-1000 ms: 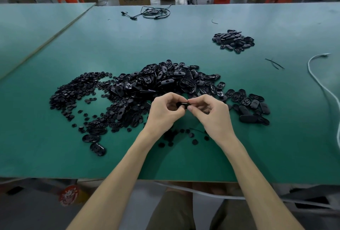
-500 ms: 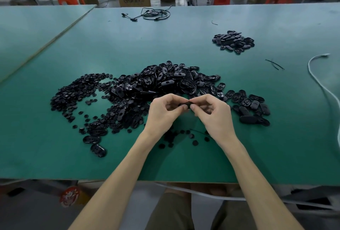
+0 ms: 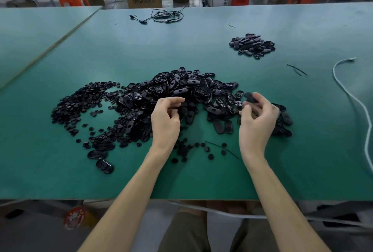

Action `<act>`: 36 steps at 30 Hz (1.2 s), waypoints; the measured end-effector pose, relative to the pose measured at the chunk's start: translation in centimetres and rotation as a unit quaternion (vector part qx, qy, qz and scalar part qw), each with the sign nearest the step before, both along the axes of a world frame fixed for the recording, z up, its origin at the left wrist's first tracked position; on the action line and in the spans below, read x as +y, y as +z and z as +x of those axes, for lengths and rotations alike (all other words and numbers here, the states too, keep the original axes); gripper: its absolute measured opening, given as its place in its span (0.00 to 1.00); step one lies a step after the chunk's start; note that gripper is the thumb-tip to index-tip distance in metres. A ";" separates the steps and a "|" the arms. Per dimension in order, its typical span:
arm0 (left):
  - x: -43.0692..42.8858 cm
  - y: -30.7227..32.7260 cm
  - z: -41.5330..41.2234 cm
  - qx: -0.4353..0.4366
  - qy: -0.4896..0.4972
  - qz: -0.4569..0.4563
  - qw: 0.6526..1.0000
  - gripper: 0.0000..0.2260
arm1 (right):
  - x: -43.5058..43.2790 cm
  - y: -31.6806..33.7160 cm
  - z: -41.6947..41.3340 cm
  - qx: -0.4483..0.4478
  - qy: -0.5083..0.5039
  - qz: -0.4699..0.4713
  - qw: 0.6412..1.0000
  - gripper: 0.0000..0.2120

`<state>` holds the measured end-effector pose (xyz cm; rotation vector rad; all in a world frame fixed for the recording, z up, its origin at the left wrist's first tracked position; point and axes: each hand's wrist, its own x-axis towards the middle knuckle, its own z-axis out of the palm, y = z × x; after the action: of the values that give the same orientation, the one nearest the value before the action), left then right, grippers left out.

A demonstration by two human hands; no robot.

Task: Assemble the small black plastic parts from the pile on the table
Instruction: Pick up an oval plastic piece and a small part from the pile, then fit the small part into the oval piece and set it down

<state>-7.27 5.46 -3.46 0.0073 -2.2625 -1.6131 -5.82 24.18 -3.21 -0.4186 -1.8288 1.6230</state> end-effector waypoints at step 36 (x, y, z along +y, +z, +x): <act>0.0 0.1 -0.1 0.025 0.043 0.078 0.996 0.07 | -2.6 -1.1 0.7 0.029 0.314 0.501 0.806 0.07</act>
<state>-7.40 5.46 -3.39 0.1013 -2.0642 -1.7206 -5.16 21.57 -4.33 0.7697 -2.5968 0.7290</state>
